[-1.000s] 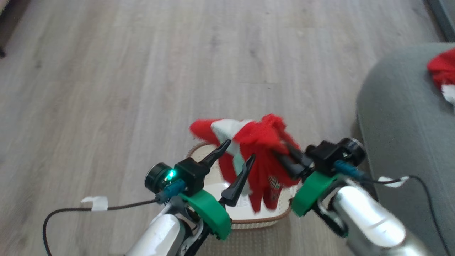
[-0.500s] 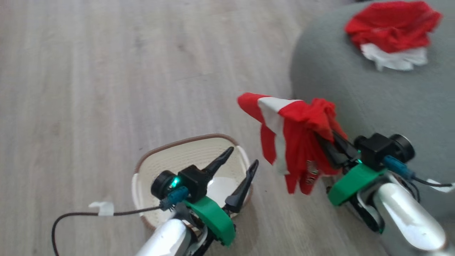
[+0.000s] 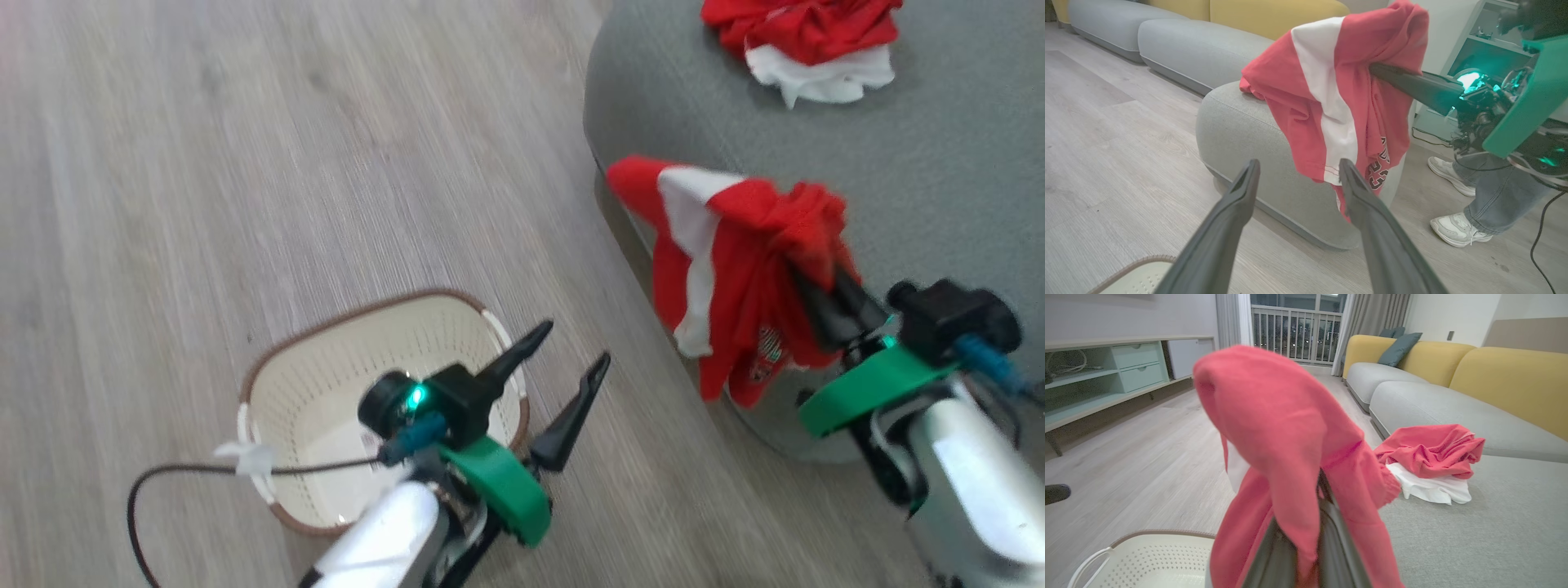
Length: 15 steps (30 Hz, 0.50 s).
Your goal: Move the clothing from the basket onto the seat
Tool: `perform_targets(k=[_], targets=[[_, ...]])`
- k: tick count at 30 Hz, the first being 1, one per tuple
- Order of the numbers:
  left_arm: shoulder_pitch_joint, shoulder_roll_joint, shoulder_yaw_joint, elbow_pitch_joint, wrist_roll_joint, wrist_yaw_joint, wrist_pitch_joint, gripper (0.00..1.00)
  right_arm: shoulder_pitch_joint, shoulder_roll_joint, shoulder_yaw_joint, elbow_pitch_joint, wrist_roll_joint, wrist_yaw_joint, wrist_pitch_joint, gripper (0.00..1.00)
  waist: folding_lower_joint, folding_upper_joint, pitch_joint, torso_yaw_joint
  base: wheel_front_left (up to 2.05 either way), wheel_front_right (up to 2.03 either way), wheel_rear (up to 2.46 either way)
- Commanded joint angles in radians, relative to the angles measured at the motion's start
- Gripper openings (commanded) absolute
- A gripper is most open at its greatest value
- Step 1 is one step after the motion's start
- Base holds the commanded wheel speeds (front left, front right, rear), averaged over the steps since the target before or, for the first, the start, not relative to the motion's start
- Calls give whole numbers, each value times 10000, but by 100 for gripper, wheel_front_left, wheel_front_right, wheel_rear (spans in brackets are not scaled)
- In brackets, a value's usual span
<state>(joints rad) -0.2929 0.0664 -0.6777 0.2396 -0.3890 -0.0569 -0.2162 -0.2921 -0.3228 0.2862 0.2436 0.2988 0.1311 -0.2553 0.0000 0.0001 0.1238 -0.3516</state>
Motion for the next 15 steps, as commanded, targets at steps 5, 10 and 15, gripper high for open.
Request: perform_targets(k=[5, 10, 15], targets=[[-1335, 155, 416, -602, 310, 128, 199, 100, -1115, 76, -713, -314, 152, -4, -56, 0, 0, -1, 1676, 141, 0, 0, 0], [-2480, 415, 621, -1049, 727, 246, 569, 100, -2883, 208, -1907, 7, 344, -4, -61, 0, 0, -1, 3716, 419, 0, 0, 0], [-3276, 568, 834, -1358, 958, 348, 701, 100, -5287, 66, -3334, 1058, 590, -4, -63, 0, 0, -1, 5633, 875, 0, 0, 0]])
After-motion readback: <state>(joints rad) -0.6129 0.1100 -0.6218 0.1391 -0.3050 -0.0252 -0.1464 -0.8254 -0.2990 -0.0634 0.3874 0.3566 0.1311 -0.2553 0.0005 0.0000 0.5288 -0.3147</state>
